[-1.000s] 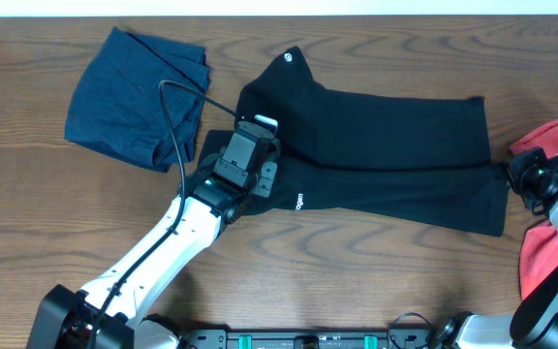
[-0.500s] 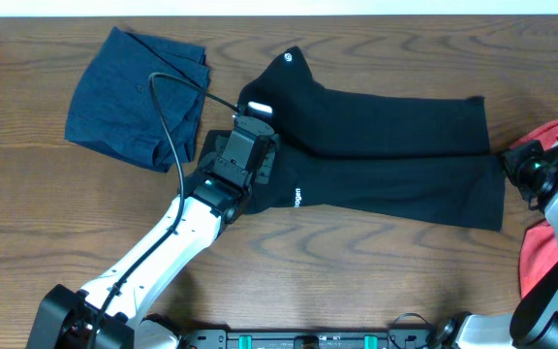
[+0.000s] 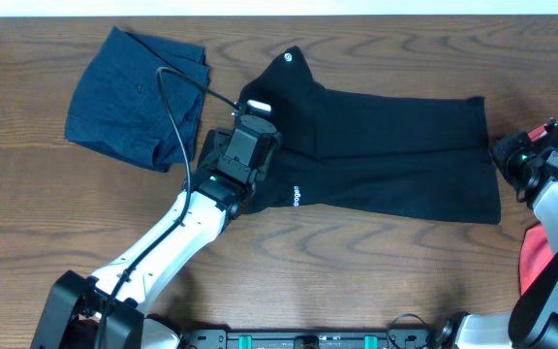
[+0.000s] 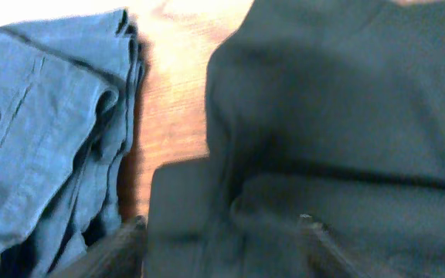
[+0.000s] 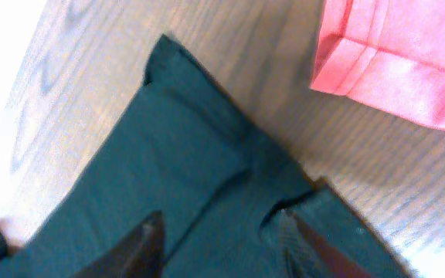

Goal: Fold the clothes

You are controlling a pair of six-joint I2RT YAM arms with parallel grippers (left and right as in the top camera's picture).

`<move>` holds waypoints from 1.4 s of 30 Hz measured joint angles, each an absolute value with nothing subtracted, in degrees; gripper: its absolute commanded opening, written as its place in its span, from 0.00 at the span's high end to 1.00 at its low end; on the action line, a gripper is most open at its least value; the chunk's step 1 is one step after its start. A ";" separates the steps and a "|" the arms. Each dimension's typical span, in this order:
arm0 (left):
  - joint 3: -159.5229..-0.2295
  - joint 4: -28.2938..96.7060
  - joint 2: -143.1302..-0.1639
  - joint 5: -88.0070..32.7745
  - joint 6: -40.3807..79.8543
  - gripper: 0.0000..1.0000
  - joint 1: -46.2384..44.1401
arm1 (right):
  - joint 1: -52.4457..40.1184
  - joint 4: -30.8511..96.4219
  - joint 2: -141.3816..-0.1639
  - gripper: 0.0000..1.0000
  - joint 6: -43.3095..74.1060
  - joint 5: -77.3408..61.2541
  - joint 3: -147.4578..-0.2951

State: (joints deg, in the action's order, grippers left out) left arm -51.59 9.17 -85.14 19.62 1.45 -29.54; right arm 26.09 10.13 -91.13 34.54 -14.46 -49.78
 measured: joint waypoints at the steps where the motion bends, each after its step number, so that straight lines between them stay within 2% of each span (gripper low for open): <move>1: -51.70 11.07 -84.90 19.66 1.74 0.23 -29.26 | 26.46 11.25 -91.13 0.38 33.87 -14.33 -49.82; 4: -51.86 18.26 -83.79 19.42 3.29 0.22 -28.14 | 27.94 16.19 -91.15 0.34 32.53 -13.98 -49.87; 9: -52.01 29.78 -82.28 13.43 5.78 0.22 -24.99 | 31.94 26.96 -91.26 0.35 30.20 -12.14 -49.89; 20: -51.88 28.86 -89.10 -4.05 7.33 0.23 -18.13 | 36.01 36.82 -91.48 0.35 29.91 -8.95 -49.89; 24: -51.88 26.70 -94.50 -11.27 7.81 0.38 -17.89 | 36.14 36.91 -91.48 0.35 29.91 -8.67 -49.89; 26: -51.88 26.61 -96.82 -13.56 7.68 0.55 -17.89 | 36.14 36.95 -91.48 0.35 29.91 -8.49 -49.89; 29: -51.92 25.71 -98.32 -14.85 7.92 0.94 -17.72 | 36.14 37.06 -91.48 0.36 29.91 -8.43 -49.89; 31: -51.92 25.32 -98.83 -15.35 7.64 0.94 -17.65 | 36.14 37.15 -91.48 0.38 29.82 -8.29 -49.89; 33: -51.92 25.39 -98.89 -15.79 7.66 0.94 -17.37 | 36.14 37.28 -91.48 0.48 29.15 -8.23 -49.87; 35: -52.14 26.13 -98.89 -16.25 7.68 0.94 -16.78 | 36.14 37.23 -91.48 0.53 27.90 -8.34 -49.89; 42: -52.77 27.16 -96.44 -16.53 7.68 0.94 -12.47 | 35.16 36.71 -91.53 0.49 24.29 -10.24 -49.87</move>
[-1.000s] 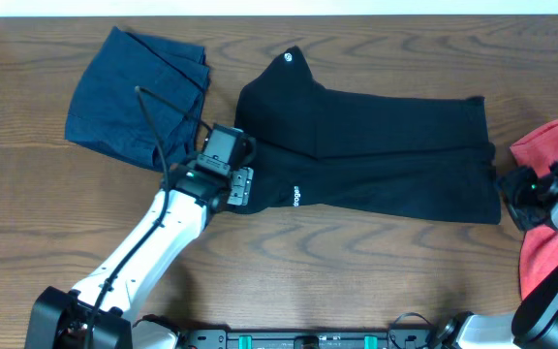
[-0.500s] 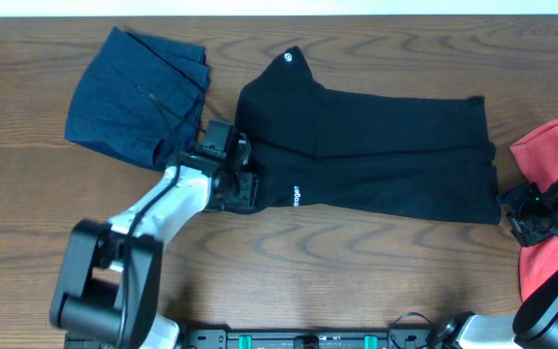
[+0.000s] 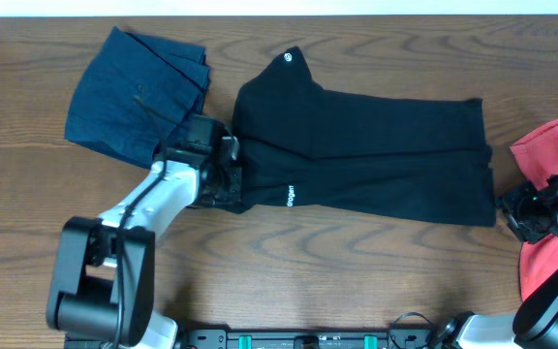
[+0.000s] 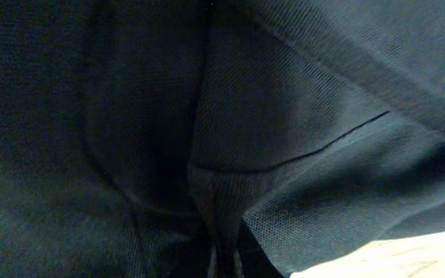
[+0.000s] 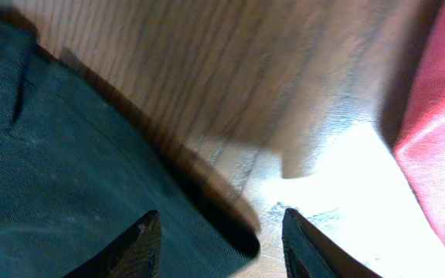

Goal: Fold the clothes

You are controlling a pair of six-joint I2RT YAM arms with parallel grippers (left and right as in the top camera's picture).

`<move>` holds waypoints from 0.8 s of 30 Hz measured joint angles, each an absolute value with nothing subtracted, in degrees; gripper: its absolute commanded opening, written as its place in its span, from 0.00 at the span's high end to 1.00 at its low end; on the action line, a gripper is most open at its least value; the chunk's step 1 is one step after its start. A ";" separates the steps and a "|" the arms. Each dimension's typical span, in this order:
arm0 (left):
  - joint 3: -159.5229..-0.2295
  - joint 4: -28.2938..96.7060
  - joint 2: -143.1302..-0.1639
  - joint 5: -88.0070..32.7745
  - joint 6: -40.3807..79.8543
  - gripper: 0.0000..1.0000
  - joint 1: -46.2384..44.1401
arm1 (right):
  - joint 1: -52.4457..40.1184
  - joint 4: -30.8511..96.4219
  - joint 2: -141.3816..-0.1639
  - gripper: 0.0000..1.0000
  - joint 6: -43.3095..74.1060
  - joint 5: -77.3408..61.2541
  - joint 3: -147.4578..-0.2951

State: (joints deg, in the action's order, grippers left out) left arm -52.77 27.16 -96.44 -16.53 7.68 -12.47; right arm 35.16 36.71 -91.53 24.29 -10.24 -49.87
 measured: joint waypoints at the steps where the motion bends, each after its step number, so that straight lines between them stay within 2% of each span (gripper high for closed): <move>1: -52.88 27.16 -95.85 -16.51 7.70 0.94 -12.16 | 34.79 36.84 -91.66 0.47 24.08 -10.26 -49.87; 5: -53.25 27.24 -95.33 -16.53 7.68 0.94 -12.12 | 33.78 36.84 -93.10 0.44 23.75 -10.02 -48.77; 8: -53.25 27.42 -95.33 -16.51 7.68 0.94 -12.10 | 33.78 37.23 -93.95 0.48 23.83 -10.31 -47.33; 9: -53.25 27.46 -95.33 -16.53 7.68 0.94 -12.10 | 33.78 37.19 -93.80 0.55 23.83 -10.28 -47.18; 12: -53.25 27.51 -95.33 -16.53 7.68 0.94 -12.10 | 33.78 36.91 -93.76 0.89 23.92 -9.41 -46.68; 13: -53.25 27.51 -95.33 -16.53 7.68 0.94 -12.10 | 33.80 36.51 -93.73 0.97 24.29 -9.13 -46.44; 19: -53.25 27.70 -95.33 -16.34 7.68 0.94 -12.10 | 34.11 36.27 -93.78 0.99 26.11 -9.19 -46.35; 24: -53.25 28.40 -95.33 -15.68 7.68 0.94 -12.10 | 35.66 43.46 -93.80 0.99 26.85 -6.42 -49.95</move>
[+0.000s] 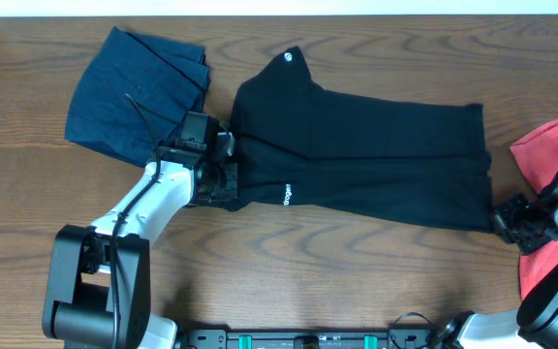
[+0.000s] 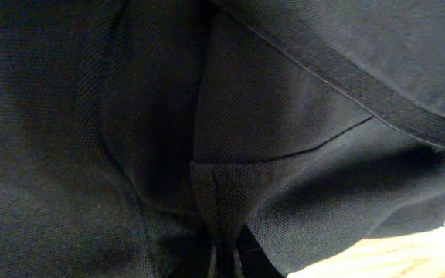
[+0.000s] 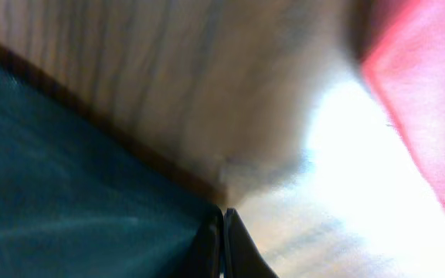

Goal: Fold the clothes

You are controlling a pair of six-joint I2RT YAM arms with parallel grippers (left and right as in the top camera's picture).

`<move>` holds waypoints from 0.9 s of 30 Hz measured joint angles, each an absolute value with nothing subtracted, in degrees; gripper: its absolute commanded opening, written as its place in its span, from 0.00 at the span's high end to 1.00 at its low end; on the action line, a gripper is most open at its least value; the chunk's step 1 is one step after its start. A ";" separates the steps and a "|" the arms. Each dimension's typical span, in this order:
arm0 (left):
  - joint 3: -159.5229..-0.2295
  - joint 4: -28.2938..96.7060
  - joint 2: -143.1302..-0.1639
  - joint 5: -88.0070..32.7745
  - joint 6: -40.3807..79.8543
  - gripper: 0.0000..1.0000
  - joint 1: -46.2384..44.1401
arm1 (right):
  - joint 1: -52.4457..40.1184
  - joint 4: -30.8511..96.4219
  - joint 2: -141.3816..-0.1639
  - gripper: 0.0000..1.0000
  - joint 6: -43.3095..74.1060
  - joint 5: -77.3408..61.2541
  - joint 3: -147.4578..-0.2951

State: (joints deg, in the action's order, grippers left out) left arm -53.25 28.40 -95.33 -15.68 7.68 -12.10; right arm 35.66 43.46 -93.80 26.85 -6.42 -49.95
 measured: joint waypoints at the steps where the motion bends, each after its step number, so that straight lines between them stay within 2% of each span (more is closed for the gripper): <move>1: -53.25 28.60 -95.33 -15.44 7.66 0.94 -12.10 | 35.75 44.75 -93.80 0.99 27.16 -5.39 -50.96; 15: -54.68 29.61 -95.11 -11.66 7.05 0.94 -12.16 | 35.79 47.42 -93.80 0.99 30.72 4.16 -53.63; 22: -58.04 29.56 -93.82 -7.49 2.35 0.92 -12.23 | 35.79 47.51 -93.80 0.99 31.27 4.99 -53.63; 24: -58.04 29.82 -93.82 -6.72 1.43 0.85 -12.23 | 35.79 47.53 -93.80 0.99 31.27 4.99 -53.63; 27: -58.04 30.89 -93.80 -5.37 0.30 0.62 -12.19 | 35.79 47.68 -93.80 0.99 31.27 5.10 -53.63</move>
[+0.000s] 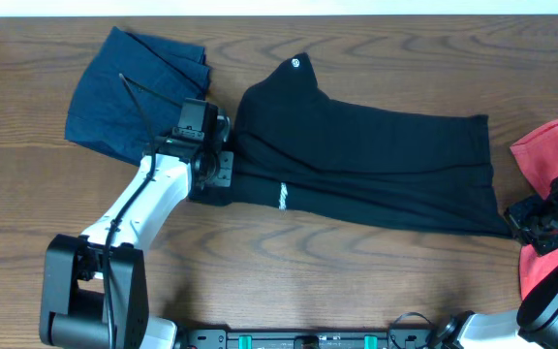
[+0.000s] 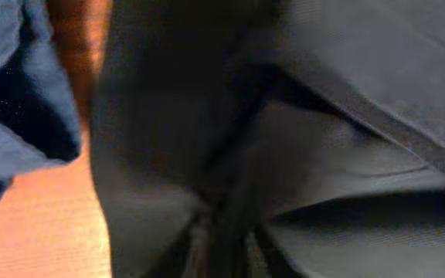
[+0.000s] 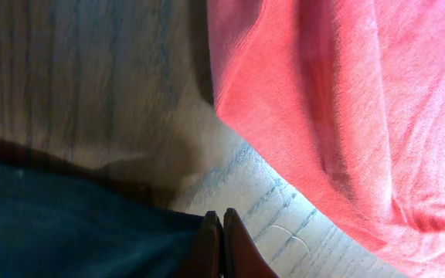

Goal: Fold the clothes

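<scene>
A black garment (image 1: 366, 165) lies stretched across the middle of the wooden table, a small white logo near its top left corner. My left gripper (image 1: 219, 173) is shut on its left edge; the left wrist view shows bunched black fabric (image 2: 230, 177) between the fingers. My right gripper (image 1: 521, 221) is shut on the garment's lower right corner, and in the right wrist view the fingertips (image 3: 215, 243) pinch the dark cloth (image 3: 68, 224) tight.
A folded blue garment (image 1: 134, 92) lies at the back left, just beside the left gripper. A red garment (image 1: 550, 155) lies at the right edge, close to the right gripper, and fills the right wrist view's upper right (image 3: 338, 100).
Both grippers stayed shut on the black garment. Its right lower corner has moved right toward the red cloth, and the garment is pulled longer and tilted. The left end has shifted slightly up.
First both grippers were open, the left over the garment's left end, the right near its right edge. Then the left was shut on the left edge, the right still open at the lower right corner. Later the right was shut there too, and now the garment is stretched between them.
</scene>
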You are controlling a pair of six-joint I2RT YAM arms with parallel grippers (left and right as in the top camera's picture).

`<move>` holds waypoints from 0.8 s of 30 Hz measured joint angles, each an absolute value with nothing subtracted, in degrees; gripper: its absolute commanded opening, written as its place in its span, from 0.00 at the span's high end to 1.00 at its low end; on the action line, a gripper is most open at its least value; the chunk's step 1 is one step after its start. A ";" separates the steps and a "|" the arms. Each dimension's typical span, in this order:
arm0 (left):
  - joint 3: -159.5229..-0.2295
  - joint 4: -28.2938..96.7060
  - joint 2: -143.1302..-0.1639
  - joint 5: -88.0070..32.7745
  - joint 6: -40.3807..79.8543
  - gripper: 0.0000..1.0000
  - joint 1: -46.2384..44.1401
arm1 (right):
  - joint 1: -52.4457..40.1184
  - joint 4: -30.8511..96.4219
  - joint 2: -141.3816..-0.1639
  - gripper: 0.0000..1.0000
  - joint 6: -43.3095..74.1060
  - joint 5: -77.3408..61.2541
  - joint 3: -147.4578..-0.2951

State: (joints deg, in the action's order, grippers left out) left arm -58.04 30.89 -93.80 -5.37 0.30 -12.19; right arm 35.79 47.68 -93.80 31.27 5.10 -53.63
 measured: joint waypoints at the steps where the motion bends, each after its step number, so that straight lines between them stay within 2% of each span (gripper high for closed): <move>1: -58.04 31.53 -93.80 -4.93 0.12 0.56 -12.16 | 35.79 47.70 -93.80 0.99 31.27 5.32 -53.63; 4: -58.04 33.17 -93.80 -3.97 -0.16 0.38 -12.14 | 35.79 47.70 -93.80 0.99 31.29 5.89 -53.63; 9: -58.08 37.17 -93.78 -3.66 -0.03 0.33 -12.14 | 35.79 47.72 -93.80 0.98 31.31 5.89 -53.63; 10: -58.08 38.06 -93.78 -3.92 -0.03 0.32 -12.14 | 35.79 47.72 -93.80 0.96 31.35 5.85 -53.63; 15: -58.00 40.93 -93.78 -6.59 -0.03 0.33 -12.14 | 35.88 47.62 -93.80 0.67 31.07 4.27 -53.63; 16: -57.69 40.53 -93.78 -6.92 -0.03 0.35 -12.14 | 35.90 47.59 -93.80 0.62 30.81 3.66 -53.63; 22: -53.10 36.88 -93.78 -7.94 0.34 0.90 -12.14 | 35.90 48.42 -93.80 0.56 29.08 1.02 -53.63; 24: -52.05 36.82 -93.78 -8.29 -0.03 0.94 -12.14 | 35.88 48.84 -93.80 0.56 29.06 0.38 -53.58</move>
State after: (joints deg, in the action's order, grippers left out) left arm -52.05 36.82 -93.78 -8.29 -0.03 -12.14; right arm 35.88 48.84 -93.80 29.06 0.38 -53.58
